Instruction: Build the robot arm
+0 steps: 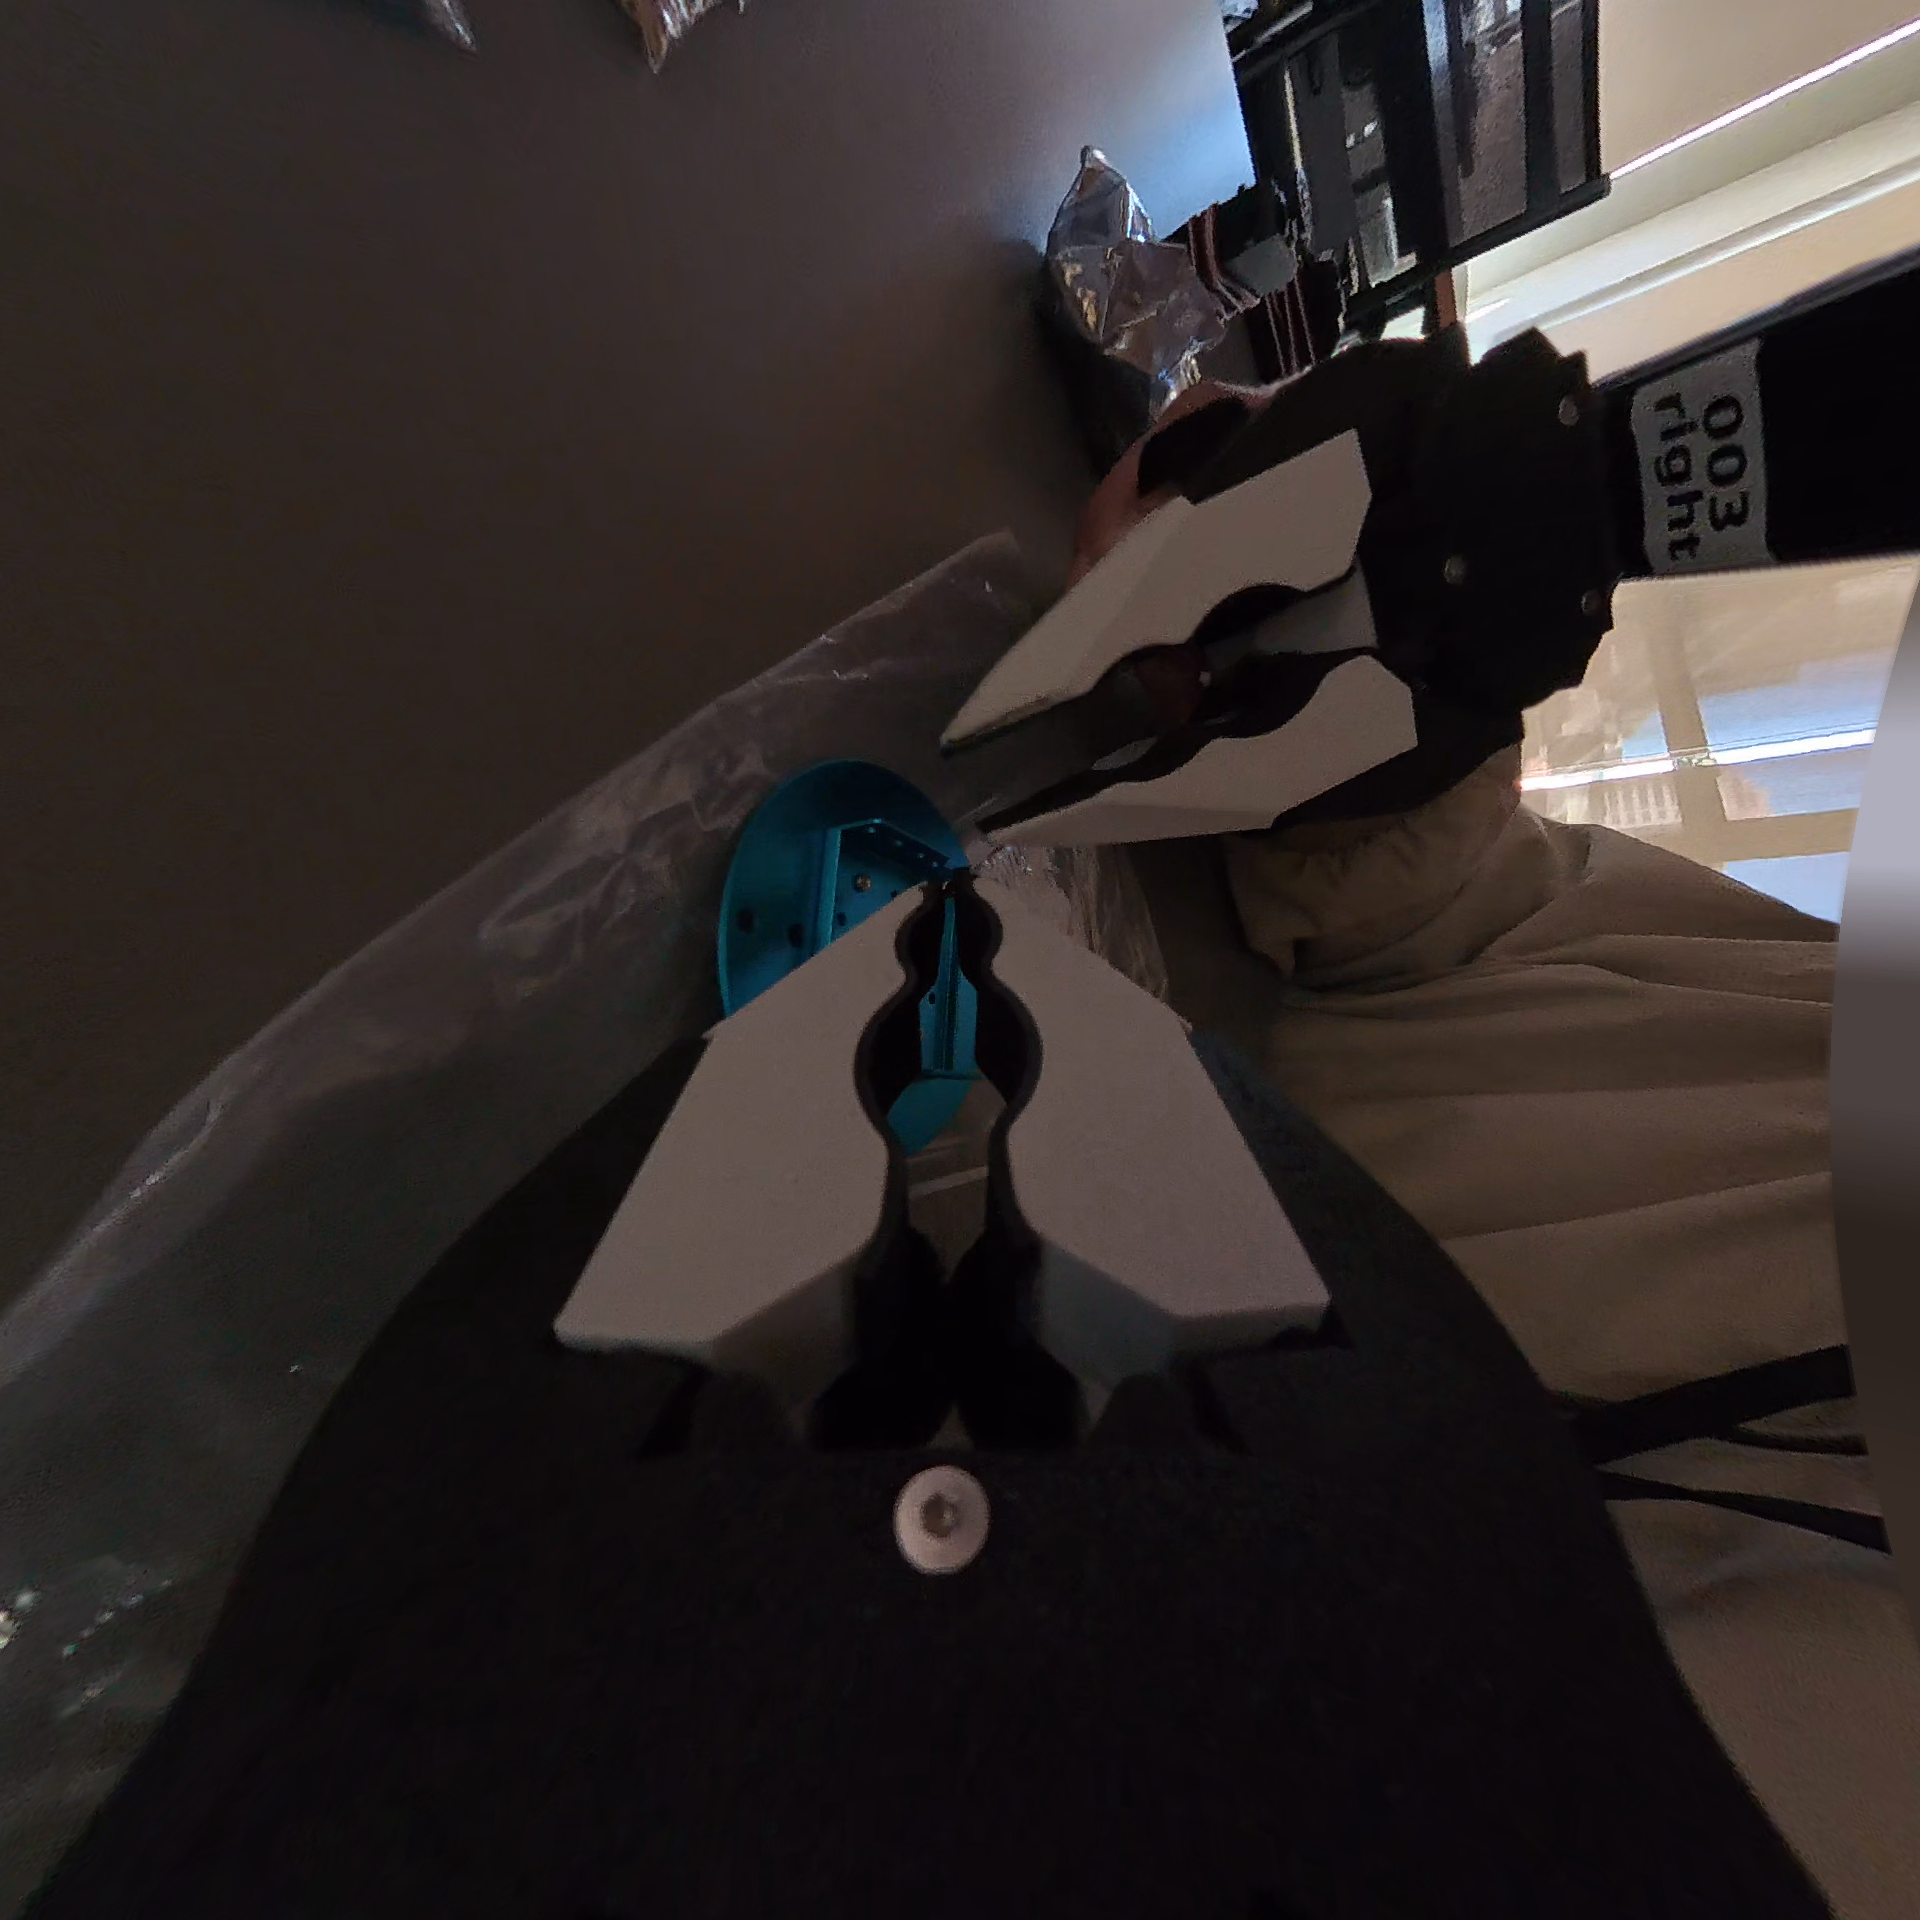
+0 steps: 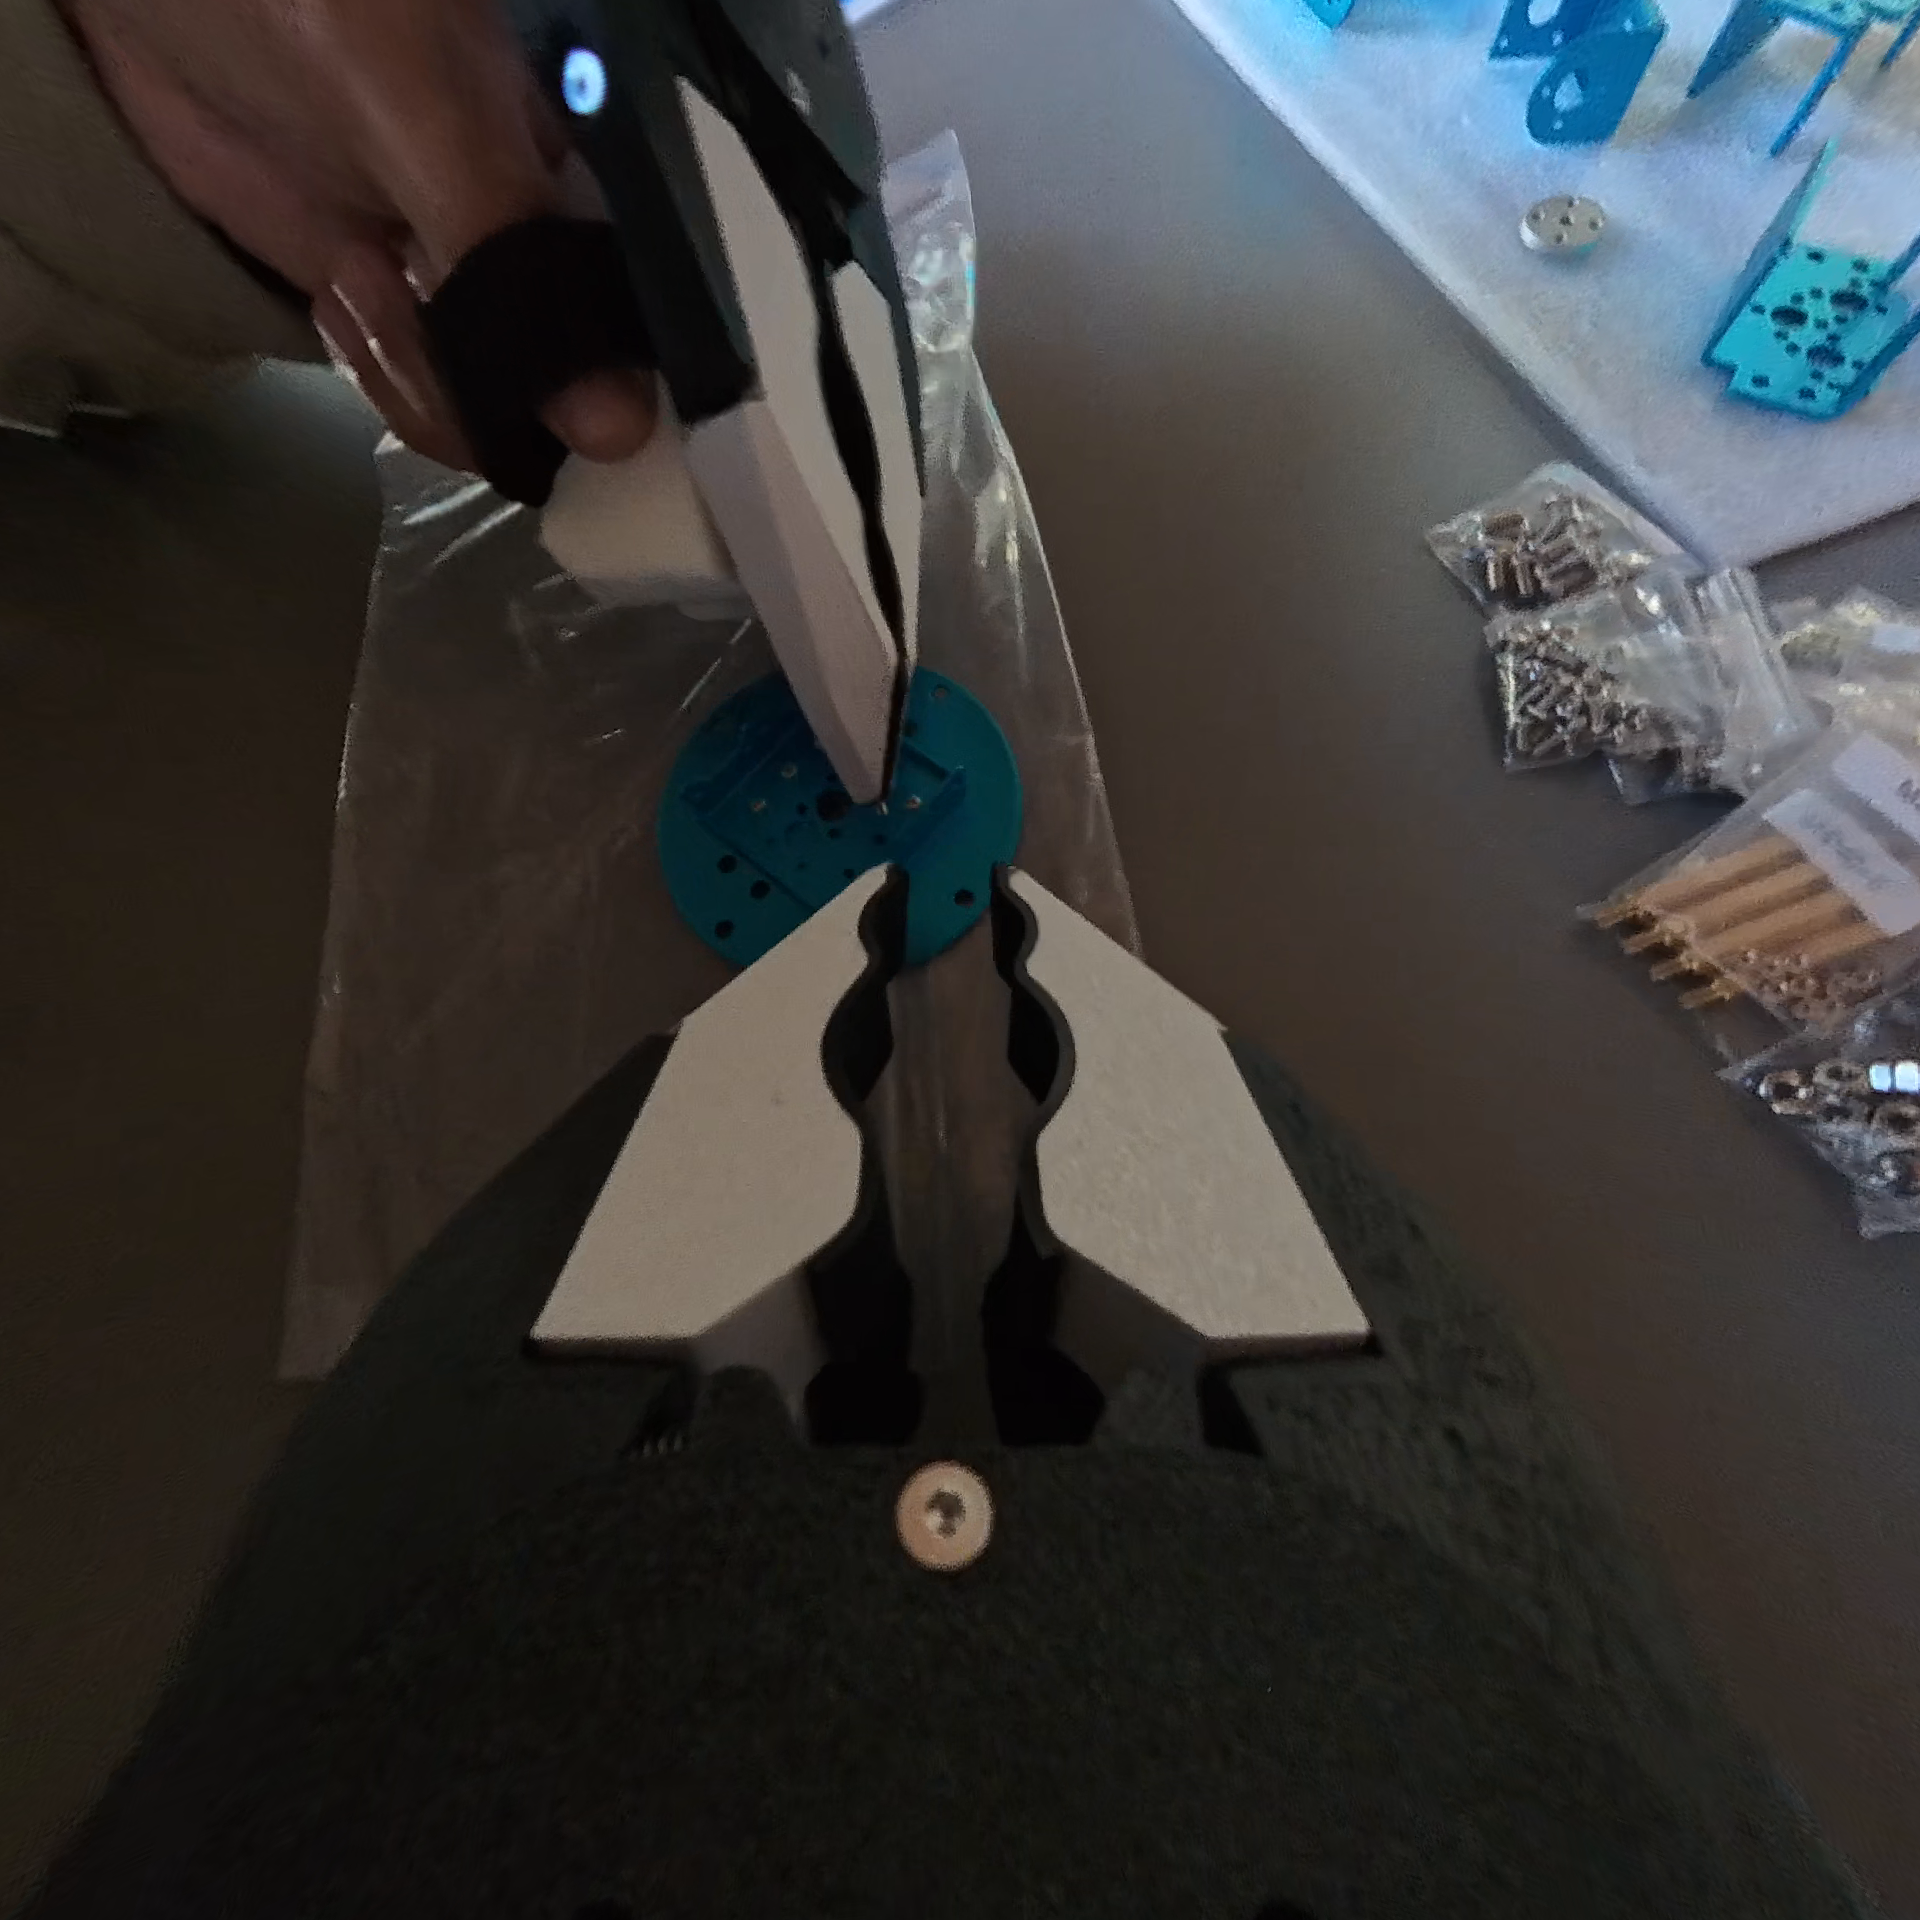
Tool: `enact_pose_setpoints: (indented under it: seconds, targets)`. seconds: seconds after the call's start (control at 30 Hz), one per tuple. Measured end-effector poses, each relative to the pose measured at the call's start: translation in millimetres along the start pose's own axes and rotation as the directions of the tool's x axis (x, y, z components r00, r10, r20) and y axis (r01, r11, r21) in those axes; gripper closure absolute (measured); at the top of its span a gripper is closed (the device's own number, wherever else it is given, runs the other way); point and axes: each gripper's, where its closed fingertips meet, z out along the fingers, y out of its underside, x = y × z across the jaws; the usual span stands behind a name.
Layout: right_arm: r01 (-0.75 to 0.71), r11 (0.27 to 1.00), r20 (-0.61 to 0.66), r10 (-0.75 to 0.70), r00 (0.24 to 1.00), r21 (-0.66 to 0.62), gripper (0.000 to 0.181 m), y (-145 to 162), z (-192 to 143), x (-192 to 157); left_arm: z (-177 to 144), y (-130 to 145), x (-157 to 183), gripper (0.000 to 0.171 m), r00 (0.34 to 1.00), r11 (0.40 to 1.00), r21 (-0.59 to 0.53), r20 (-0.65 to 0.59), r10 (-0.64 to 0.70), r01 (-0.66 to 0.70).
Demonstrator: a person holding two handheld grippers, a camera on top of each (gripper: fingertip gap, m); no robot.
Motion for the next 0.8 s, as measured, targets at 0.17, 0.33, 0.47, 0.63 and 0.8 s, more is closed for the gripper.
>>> enact_pose_setpoints:
  seconds: [0.17,0.33,0.47,0.63,0.8]
  targets:
    - [0.059,0.998,0.044,-0.060,0.997,0.013,0.172,-4,2,-14,6,6,1,0.171,1.000,0.999,-0.043,0.000,0.001,-0.001]
    - [0.071,0.997,0.062,-0.069,0.996,-0.038,0.175,5,5,-20,8,8,-3,0.171,1.000,0.999,-0.050,0.026,-0.002,0.004]
    - [0.054,0.998,0.075,-0.052,0.996,-0.036,0.176,5,6,-20,7,5,-5,0.170,0.999,0.999,-0.048,0.048,0.000,0.002]
    - [0.039,0.999,0.080,-0.036,0.996,-0.038,0.175,5,5,-19,8,6,-6,0.170,0.997,0.997,-0.079,0.077,0.027,-0.020]
    - [0.039,0.999,0.079,-0.035,0.996,-0.038,0.175,5,5,-19,7,4,-8,0.170,0.993,0.996,-0.087,0.111,0.044,-0.034]
